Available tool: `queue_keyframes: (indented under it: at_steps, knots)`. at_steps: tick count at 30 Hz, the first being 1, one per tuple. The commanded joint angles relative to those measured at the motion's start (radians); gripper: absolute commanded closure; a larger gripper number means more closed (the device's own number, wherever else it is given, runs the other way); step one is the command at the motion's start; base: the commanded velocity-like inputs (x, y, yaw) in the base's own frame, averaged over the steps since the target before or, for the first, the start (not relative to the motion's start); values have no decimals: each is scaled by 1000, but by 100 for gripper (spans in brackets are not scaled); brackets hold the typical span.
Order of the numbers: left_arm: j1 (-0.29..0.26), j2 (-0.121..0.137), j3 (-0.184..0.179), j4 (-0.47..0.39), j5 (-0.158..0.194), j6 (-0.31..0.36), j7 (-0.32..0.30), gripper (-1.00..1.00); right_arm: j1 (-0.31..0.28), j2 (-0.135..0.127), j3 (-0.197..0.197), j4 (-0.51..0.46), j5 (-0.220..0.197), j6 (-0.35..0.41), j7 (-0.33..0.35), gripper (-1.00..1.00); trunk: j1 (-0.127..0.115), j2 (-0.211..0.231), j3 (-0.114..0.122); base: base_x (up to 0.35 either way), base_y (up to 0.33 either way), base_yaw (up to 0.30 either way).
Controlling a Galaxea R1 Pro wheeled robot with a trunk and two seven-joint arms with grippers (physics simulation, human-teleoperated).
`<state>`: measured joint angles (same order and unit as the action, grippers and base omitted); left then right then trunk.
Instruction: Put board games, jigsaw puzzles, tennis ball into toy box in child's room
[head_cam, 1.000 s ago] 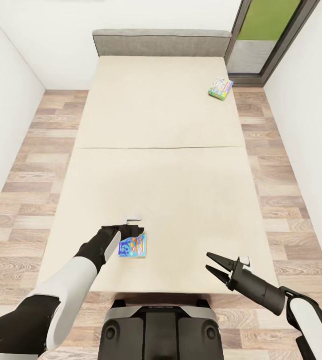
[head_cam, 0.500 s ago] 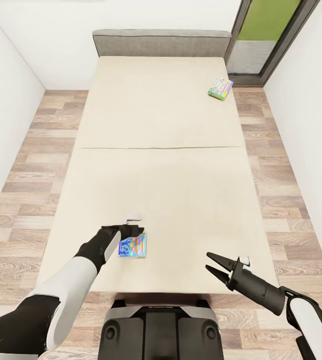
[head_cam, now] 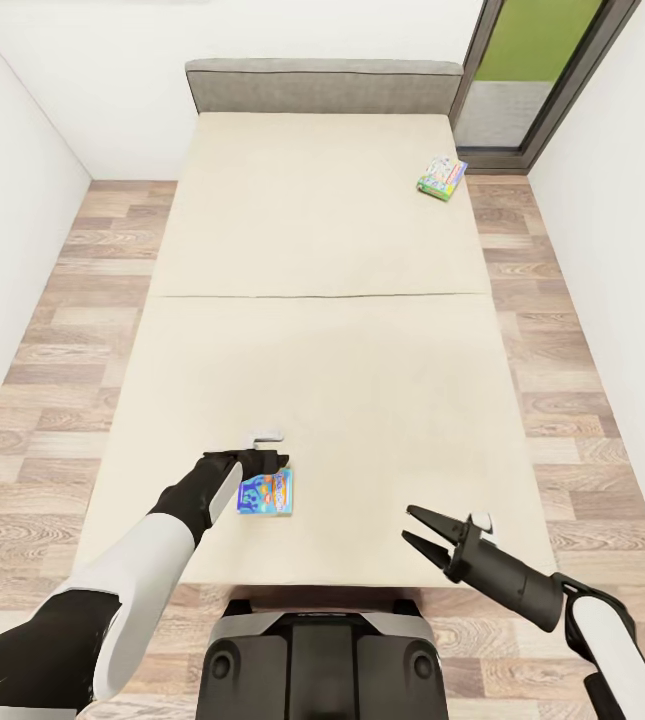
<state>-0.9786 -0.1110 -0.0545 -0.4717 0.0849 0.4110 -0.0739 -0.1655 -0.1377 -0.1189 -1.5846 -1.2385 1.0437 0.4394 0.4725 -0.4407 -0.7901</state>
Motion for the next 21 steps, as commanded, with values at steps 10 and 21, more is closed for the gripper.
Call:
queue_keyframes:
  at_steps: [10, 21]
  knots:
    - [0, 1, -4, -1, 9, 5, 2, -100, 67, 6, 55, 0, -86, 2, 9, -100, 0, -1, -1, 0, 0, 0]
    - [0, 1, -4, -1, 9, 5, 2, -100, 82, 9, 86, -1, -94, -1, 9, -100, 0, -1, -1, 0, 0, 0]
